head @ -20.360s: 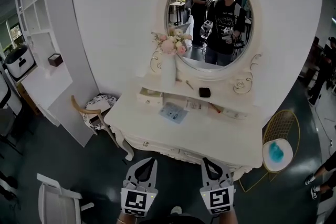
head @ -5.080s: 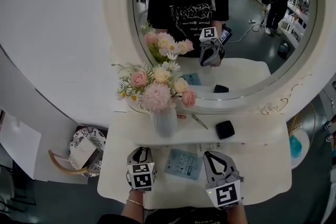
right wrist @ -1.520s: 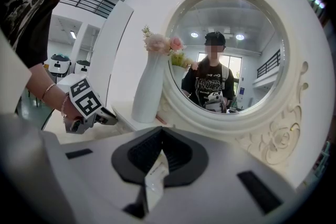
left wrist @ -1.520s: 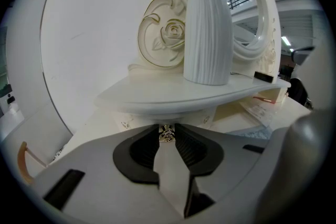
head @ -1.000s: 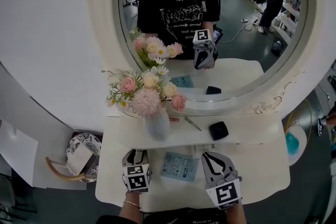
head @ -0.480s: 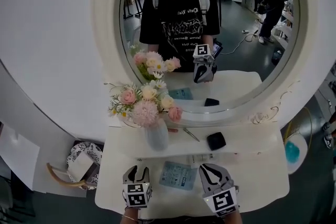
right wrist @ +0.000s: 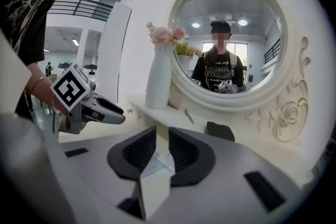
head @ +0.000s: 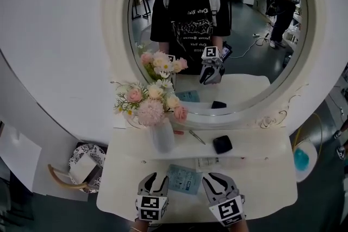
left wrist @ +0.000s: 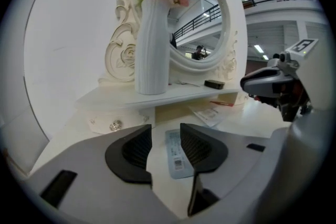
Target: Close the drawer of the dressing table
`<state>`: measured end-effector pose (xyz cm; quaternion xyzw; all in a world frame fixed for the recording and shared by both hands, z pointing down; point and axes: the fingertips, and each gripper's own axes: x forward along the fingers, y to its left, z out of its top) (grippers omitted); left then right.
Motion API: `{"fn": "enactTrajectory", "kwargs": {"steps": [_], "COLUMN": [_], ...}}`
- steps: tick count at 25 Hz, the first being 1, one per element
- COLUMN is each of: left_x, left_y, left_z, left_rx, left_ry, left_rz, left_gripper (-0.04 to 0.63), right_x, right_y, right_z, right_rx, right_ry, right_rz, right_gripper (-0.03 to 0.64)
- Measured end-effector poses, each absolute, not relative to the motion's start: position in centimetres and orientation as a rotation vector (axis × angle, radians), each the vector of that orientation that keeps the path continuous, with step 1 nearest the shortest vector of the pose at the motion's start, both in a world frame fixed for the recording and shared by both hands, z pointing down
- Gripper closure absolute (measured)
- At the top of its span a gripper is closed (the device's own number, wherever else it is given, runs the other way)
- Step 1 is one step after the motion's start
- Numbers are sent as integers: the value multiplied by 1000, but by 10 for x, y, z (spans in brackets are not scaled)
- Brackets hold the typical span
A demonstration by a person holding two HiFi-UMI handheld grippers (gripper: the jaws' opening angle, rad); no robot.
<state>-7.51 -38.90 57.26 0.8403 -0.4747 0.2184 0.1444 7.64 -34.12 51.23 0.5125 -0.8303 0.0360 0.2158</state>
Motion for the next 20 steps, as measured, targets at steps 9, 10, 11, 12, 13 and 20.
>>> {"fn": "enactTrajectory", "kwargs": {"steps": [9, 10, 11, 12, 13, 20], "left_x": [-23, -20, -18, -16, -14, -9], "left_y": [-365, -363, -360, -356, -353, -334], "left_z": [529, 525, 521, 518, 516, 507], "left_rx": [2625, 2644, 2661, 2676, 2690, 2751], "left_ry": [-1219, -1206, -1194, -1183, -1175, -1117], "left_rz": [480, 474, 469, 465, 462, 462], "left_gripper": [428, 433, 442, 456, 468, 546], "right_x": [73, 73, 73, 73, 73, 65], "right_y": [-326, -324, -323, -322, -321, -310], "right_z": [515, 514, 514, 513, 513, 511], "right_rx": [1406, 1408, 1409, 1410, 1409, 1398], "right_ry": [-2303, -2303, -2302, -2301, -2300, -2308], "right_rz": [86, 85, 83, 80, 76, 56], "right_gripper": [535, 535, 535, 535, 536, 570]}}
